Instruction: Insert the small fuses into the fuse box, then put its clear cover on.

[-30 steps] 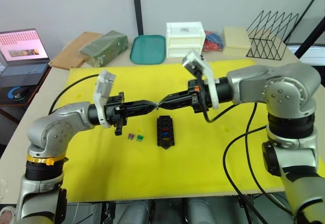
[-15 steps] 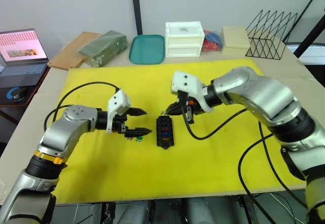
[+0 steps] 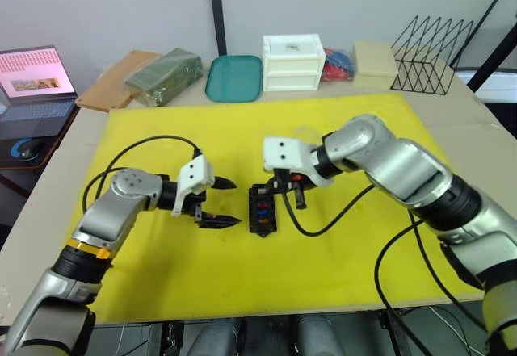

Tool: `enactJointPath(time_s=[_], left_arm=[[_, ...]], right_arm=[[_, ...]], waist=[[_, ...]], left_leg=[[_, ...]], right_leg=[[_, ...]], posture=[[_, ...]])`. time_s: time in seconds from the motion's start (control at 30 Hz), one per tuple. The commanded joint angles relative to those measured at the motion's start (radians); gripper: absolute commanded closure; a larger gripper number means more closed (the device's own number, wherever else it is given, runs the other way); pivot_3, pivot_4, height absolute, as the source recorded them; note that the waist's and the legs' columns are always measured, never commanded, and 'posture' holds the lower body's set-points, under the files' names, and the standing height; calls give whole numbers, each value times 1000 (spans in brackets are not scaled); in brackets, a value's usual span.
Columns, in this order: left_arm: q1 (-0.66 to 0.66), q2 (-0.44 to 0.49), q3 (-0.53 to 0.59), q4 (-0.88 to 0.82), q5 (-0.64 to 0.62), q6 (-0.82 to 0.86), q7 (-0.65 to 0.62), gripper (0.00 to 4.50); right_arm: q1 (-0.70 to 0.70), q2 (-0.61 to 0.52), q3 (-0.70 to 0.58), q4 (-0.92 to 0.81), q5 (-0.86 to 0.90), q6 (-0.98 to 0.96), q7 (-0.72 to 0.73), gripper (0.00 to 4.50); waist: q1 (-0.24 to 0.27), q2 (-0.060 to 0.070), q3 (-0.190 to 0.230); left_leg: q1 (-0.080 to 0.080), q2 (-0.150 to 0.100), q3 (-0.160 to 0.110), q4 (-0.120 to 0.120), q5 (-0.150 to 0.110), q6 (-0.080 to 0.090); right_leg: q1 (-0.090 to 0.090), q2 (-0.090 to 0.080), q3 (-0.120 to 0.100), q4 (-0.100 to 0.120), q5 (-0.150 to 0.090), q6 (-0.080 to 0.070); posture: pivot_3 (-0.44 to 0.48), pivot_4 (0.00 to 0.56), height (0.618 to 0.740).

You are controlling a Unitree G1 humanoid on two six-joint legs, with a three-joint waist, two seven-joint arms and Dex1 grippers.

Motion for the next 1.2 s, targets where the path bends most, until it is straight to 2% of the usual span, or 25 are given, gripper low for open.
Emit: enactJointPath(time_s=[0.03, 1.2], left_arm=[[3, -6, 2, -23, 9, -27, -7, 30], [37, -46, 5, -51, 44, -48, 25, 30]], right_arm=[[-3, 10, -11, -11, -29, -13, 13, 4500], [52, 46, 13, 39, -137, -55, 63, 4500]], waist=[[0, 0, 0], [1, 0, 0]], left_leg=[[0, 0, 0, 0, 0, 0], [0, 0, 0, 0, 0, 0]], right_leg=[[0, 0, 0, 0, 0, 0], [0, 0, 0, 0, 0, 0]], posture=[[0, 150, 740], [0, 150, 740]])
